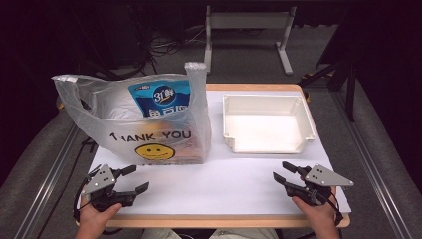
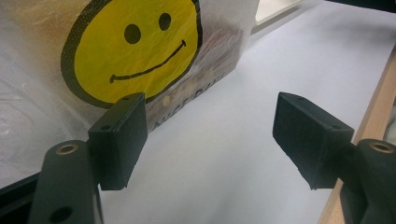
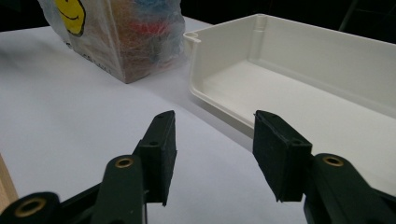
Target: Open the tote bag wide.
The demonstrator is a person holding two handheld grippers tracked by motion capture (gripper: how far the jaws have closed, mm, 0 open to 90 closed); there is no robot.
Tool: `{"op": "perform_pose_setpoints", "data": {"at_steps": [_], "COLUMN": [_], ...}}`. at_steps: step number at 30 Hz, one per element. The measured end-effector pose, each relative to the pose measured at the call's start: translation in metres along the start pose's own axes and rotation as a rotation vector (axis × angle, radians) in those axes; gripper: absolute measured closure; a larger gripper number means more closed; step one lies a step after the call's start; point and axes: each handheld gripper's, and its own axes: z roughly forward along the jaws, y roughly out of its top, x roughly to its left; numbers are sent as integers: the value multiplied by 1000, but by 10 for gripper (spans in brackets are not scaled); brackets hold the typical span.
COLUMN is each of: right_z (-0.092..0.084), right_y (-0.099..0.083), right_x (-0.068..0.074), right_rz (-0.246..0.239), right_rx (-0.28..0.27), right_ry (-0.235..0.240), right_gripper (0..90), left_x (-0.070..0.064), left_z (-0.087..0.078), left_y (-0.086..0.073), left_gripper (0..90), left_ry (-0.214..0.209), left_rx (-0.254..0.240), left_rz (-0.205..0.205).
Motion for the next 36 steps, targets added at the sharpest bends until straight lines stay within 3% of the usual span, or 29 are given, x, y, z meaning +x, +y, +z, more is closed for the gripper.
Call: {"op": "perform_pose_setpoints", "data": {"at_steps": [8, 10, 17, 23, 25, 28, 36], "right_z": [1, 2, 6, 12, 12, 13, 9], "right_y": [-2, -3, -5, -6, -6, -6, -8], "right_x": [-2, -3, -6, -5, -4, -4, -4], "right_rz": [12, 22, 28, 10, 1, -1, -2], "right_rx": [-5, -2, 11, 30, 36, 42, 43], "right_ry": [-9, -9, -28, -36, -38, -41, -55], "right_gripper": [465, 461, 449, 428, 424, 410, 405], "left_x": [3, 2, 3, 10, 12, 11, 25], "left_z": [1, 1, -17, -23, -26, -30, -44], "left_y": [0, 3, 21, 29, 32, 37, 45], "left_gripper": [271, 271, 252, 243, 238, 206, 198], "left_ry": [3, 14, 32, 33, 43, 118, 115], "left_rx": [-3, 3, -61, -58, -65, -76, -115], "left_rz": [-36, -26, -2, -15, -24, 10, -30]}}
